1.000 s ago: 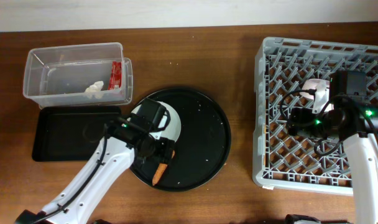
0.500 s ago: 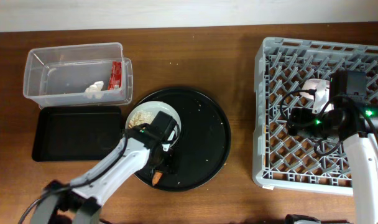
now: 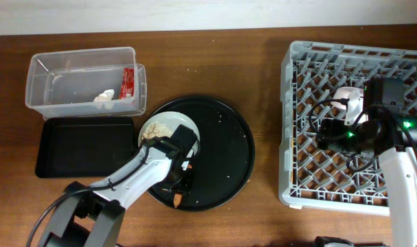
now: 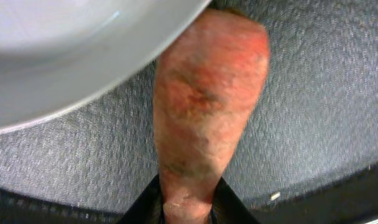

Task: Sort waste into correct bins and load items into the dishwasher rack
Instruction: 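Grasp the carrot on the tray with the left gripper, then drop the carrot onto the black tray with the left gripper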

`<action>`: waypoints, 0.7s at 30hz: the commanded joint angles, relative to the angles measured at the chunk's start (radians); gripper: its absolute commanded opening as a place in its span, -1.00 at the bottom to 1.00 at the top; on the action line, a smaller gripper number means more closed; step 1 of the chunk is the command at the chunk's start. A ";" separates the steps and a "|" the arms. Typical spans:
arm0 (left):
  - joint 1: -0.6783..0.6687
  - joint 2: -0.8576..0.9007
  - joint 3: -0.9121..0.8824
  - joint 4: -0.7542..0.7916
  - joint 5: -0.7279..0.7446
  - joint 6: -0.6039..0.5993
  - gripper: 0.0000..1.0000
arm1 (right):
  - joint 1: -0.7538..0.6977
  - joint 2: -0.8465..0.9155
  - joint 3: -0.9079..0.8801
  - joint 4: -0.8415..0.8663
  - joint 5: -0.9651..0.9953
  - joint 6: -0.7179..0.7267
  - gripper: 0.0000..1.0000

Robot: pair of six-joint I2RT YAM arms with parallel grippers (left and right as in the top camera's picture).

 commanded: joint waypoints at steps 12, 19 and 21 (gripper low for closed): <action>-0.002 -0.251 0.309 -0.205 -0.048 0.163 -0.85 | -0.007 0.005 0.007 -0.005 -0.009 -0.008 0.53; 0.265 -0.278 0.309 -0.199 -0.245 0.025 -0.96 | -0.007 0.005 0.007 -0.004 -0.009 -0.008 0.53; 0.380 -0.277 0.309 -0.192 -0.249 -0.022 -0.97 | -0.007 0.005 0.007 -0.005 -0.009 -0.008 0.53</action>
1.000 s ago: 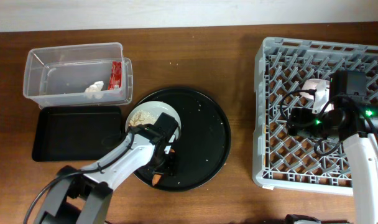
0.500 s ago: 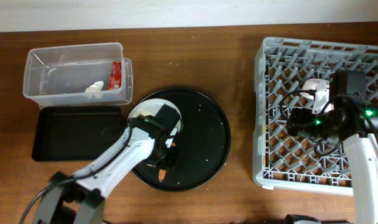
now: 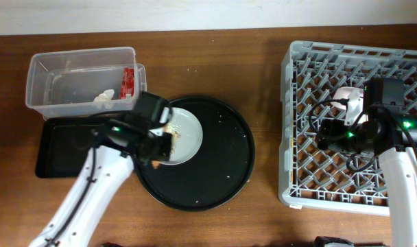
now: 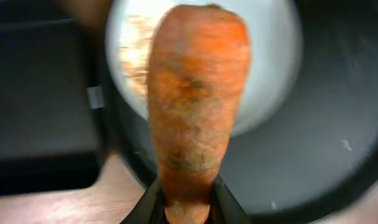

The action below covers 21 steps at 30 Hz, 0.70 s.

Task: Sort waste into correct bins and load items into the dishwasher rack
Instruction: 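Drop the carrot onto the black tray with the left gripper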

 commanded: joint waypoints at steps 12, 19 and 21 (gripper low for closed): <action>0.661 0.179 -0.006 0.225 -0.068 -0.171 -0.99 | -0.007 0.005 0.007 -0.005 -0.009 -0.008 0.53; 0.719 0.399 -0.006 0.276 -0.068 -0.171 -0.98 | -0.007 0.005 0.007 -0.006 -0.009 -0.008 0.53; 0.728 0.419 -0.006 0.276 -0.069 -0.171 -0.74 | -0.007 0.005 0.007 -0.006 -0.009 -0.008 0.53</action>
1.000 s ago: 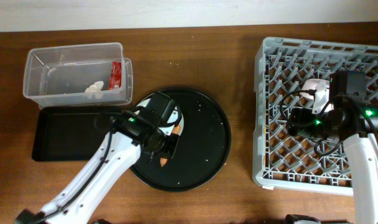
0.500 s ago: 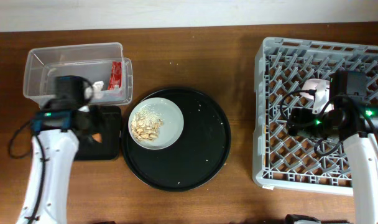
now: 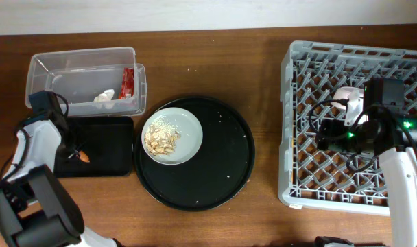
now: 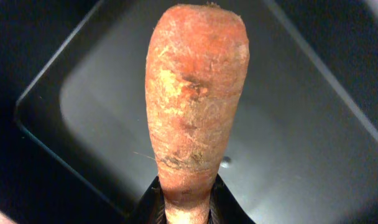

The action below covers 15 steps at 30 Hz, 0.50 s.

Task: Sort waste into correct bins and load items into the dishwasher rack
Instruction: 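Drop the carrot onto the black tray with the left gripper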

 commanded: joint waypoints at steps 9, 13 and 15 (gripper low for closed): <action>-0.003 -0.058 0.167 -0.150 0.070 0.006 0.20 | -0.006 0.004 0.007 -0.004 -0.005 -0.008 0.53; -0.144 -0.169 0.192 -0.121 0.215 0.126 0.20 | -0.006 0.004 0.007 -0.004 -0.005 -0.008 0.53; -0.255 -0.181 0.192 -0.097 0.256 0.182 0.19 | -0.006 0.004 0.007 -0.004 -0.006 -0.008 0.53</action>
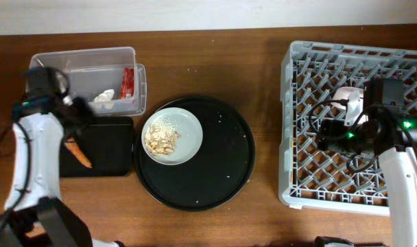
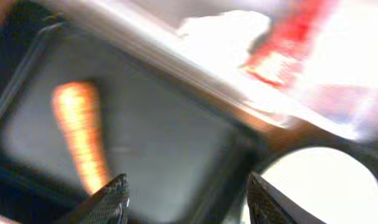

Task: Sort waste into correct bins and load items into the dishwasher rack
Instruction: 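Drop the carrot onto the black tray with the left gripper, then grasp the white plate rim with the left gripper and lift it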

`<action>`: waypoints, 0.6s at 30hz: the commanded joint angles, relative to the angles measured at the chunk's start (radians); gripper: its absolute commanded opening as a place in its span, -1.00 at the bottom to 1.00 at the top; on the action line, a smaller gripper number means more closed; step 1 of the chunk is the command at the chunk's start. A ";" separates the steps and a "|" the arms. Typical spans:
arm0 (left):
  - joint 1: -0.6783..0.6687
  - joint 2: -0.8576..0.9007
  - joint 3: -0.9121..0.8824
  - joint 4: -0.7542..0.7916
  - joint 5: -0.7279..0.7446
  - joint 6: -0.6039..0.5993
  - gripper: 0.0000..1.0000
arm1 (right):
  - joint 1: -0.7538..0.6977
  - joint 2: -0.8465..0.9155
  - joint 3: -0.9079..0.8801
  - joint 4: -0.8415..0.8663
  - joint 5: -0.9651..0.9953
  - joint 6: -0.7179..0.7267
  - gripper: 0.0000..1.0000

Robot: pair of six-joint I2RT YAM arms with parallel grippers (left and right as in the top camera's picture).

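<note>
An orange carrot (image 1: 78, 152) (image 2: 80, 134) lies in the black rectangular tray (image 1: 109, 161) (image 2: 170, 143). My left gripper (image 2: 189, 196) (image 1: 76, 112) hangs open above the tray's far edge, with nothing between its fingers; its wrist view is blurred. The clear bin (image 1: 57, 86) holds a red wrapper (image 1: 128, 81) (image 2: 288, 43) and a white tissue (image 1: 104, 97) (image 2: 223, 28). A white plate (image 1: 184, 123) with crumbs rests on the round black tray (image 1: 225, 158). My right gripper (image 1: 326, 132) sits over the grey dishwasher rack (image 1: 291, 123); its jaws do not show clearly.
A white cup (image 1: 347, 98) lies in the rack beside the right arm. The clear bin's wall stands just behind the black rectangular tray. The round tray touches the rectangular tray's right side.
My left gripper has let go of the carrot, which now lies in the black rectangular tray. The gripper is open and has moved toward the clear bin. The right arm is unchanged.
My left gripper was shut on the carrot beside the white plate on the round tray. Then it held the carrot above the plate's left edge, then over the black rectangular tray. Now the carrot lies in that tray and the gripper is open.
</note>
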 commanded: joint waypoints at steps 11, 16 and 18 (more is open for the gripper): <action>-0.712 0.186 0.018 0.123 0.018 0.022 0.20 | -0.006 0.004 0.007 -0.001 -0.006 -0.007 0.53; -0.772 0.275 0.018 0.172 -0.013 0.011 0.18 | -0.006 0.004 0.007 -0.002 -0.006 -0.007 0.53; -0.772 0.296 0.018 0.175 -0.014 0.011 0.15 | -0.006 0.004 0.007 -0.002 -0.006 -0.007 0.53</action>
